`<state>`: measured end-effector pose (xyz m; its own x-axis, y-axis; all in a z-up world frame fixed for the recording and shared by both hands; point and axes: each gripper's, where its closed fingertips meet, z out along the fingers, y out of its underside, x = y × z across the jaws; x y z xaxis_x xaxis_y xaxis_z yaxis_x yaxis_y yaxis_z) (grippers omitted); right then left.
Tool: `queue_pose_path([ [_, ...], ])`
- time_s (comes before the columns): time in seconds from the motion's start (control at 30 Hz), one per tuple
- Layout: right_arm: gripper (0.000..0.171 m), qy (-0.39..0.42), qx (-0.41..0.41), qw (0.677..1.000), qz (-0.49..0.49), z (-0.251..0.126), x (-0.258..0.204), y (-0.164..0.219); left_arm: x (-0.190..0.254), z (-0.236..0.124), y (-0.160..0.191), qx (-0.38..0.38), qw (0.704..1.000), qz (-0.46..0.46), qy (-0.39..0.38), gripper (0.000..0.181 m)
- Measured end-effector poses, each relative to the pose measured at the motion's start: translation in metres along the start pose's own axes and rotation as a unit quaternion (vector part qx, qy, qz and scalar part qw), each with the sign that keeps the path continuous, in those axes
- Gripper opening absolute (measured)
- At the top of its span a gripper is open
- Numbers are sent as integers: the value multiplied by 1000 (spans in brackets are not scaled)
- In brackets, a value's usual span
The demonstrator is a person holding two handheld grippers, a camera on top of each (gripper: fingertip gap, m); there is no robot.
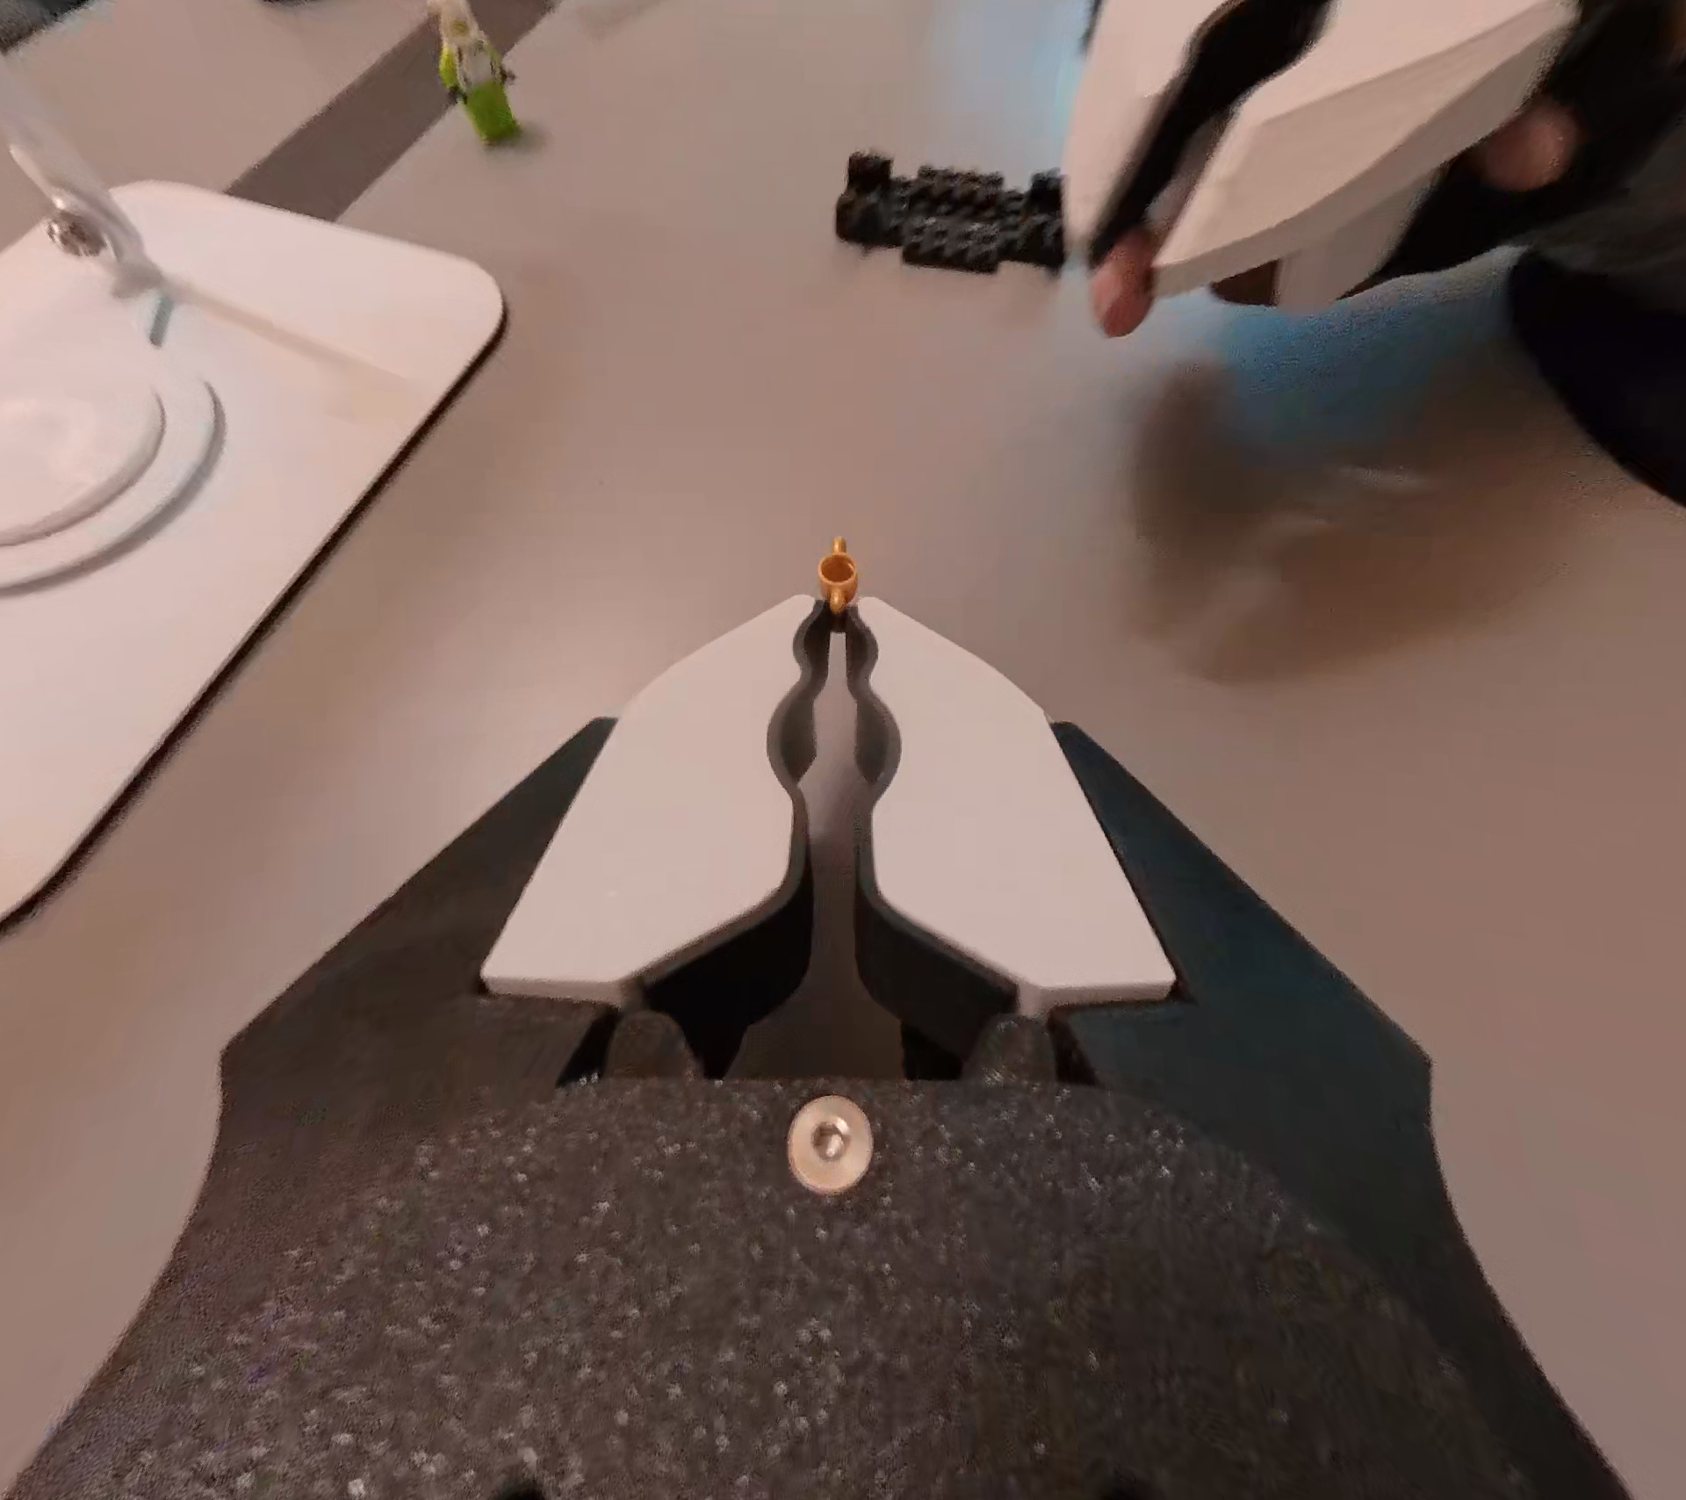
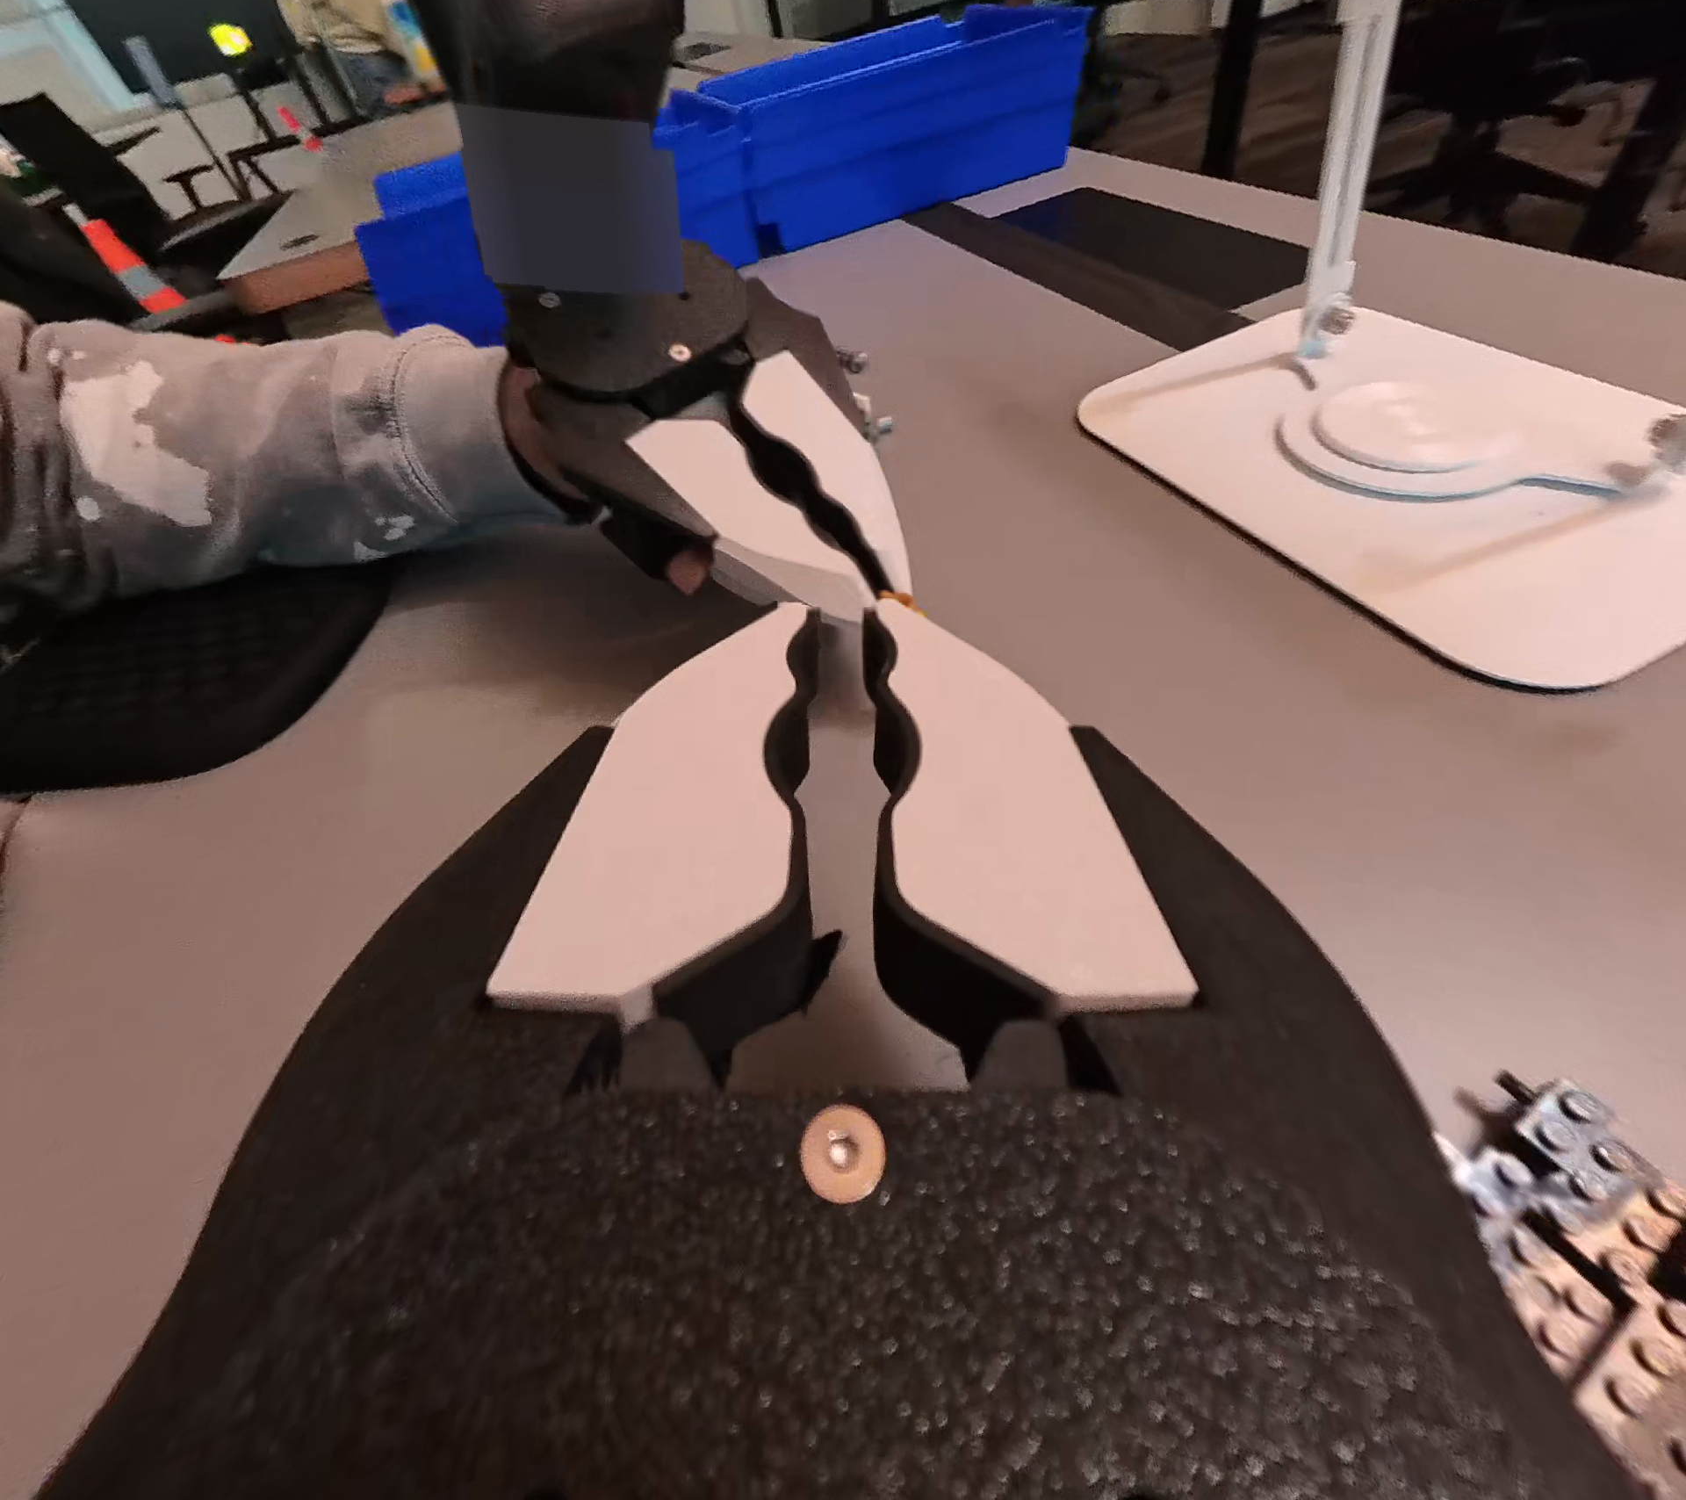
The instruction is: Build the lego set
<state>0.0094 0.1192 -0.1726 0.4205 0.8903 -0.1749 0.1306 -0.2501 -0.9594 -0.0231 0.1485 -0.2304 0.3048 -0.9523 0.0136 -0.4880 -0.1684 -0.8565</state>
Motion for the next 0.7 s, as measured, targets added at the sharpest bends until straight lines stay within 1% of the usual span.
queue_pose_path([
  [0.1, 8, 12, -10, 1000, -7, 0, 3, 3, -8, 7, 7, -21, 1000, -20, 0, 3],
  [0.17, 8, 12, -15, 1000, -8, 2, 3, 5, -10, 7, 8, -25, 1000, -17, -6, 3],
  [0.27, 7, 13, -21, 1000, -3, 3, 4, 8, -11, 8, 17, -51, 998, -22, -6, 5],
  [0.7, 7, 25, -25, 999, 14, 4, 11, 11, -15, 3, 19, -50, 998, -21, -20, 7],
])
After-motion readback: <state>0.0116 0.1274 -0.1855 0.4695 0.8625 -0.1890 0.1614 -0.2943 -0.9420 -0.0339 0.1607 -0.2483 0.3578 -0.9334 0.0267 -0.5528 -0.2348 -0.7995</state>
